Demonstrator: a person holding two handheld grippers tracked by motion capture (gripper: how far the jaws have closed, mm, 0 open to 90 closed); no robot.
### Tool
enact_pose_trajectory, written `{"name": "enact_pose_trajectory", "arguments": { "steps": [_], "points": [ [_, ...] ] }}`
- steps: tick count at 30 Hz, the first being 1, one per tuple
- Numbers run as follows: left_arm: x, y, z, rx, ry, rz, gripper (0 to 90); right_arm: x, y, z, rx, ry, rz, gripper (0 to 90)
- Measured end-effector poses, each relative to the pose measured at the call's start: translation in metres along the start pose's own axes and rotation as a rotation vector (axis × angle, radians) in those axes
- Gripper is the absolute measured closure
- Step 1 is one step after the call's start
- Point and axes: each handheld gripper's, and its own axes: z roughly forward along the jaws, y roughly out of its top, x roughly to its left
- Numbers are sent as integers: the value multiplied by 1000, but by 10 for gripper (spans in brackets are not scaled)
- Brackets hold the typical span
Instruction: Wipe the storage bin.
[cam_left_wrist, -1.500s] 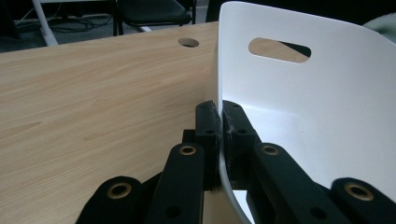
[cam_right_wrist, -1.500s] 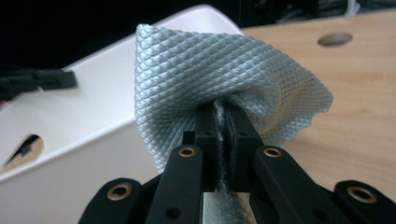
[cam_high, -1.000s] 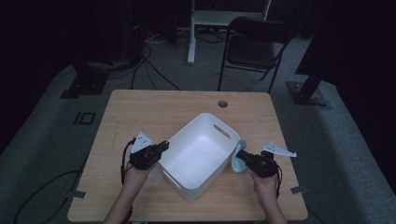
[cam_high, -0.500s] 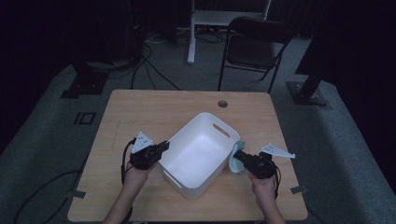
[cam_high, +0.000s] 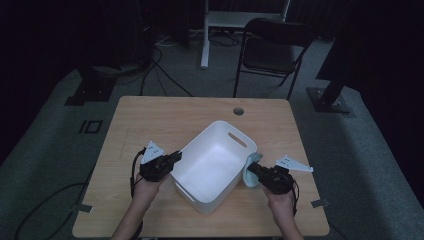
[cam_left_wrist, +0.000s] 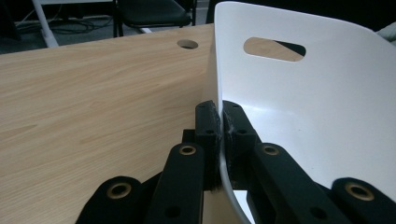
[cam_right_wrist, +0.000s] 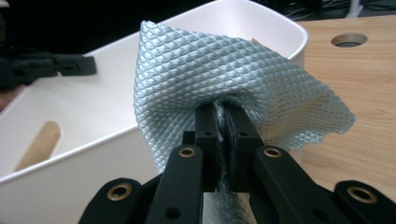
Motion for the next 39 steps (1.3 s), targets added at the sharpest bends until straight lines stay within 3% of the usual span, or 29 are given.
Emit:
{"name": "enact_pose_trajectory", "arguments": {
  "steps": [7,11,15,20,24,26,33,39],
  "points": [
    [-1,0,0,-6,16,-7,868,-6,-7,7,31,25,35,853],
    [-1,0,1,-7,15,-7,869,-4,-3,2,-1,62,36,853],
    [-2,0,1,-6,13,-2,869,-1,-5,5,13,47,13,854],
    [-2,-1,1,-13,23,-9,865,-4,-10,11,52,43,26,853],
    [-3,-1,2,-15,21,-8,866,1,-4,3,4,73,15,853],
    [-3,0,2,-12,23,-1,873,4,-5,3,-2,58,-6,854],
    [-5,0,2,-9,38,7,876,0,-9,8,35,58,7,853],
    [-5,0,2,-10,34,4,877,7,-3,0,-6,76,-3,854]
  ]
}}
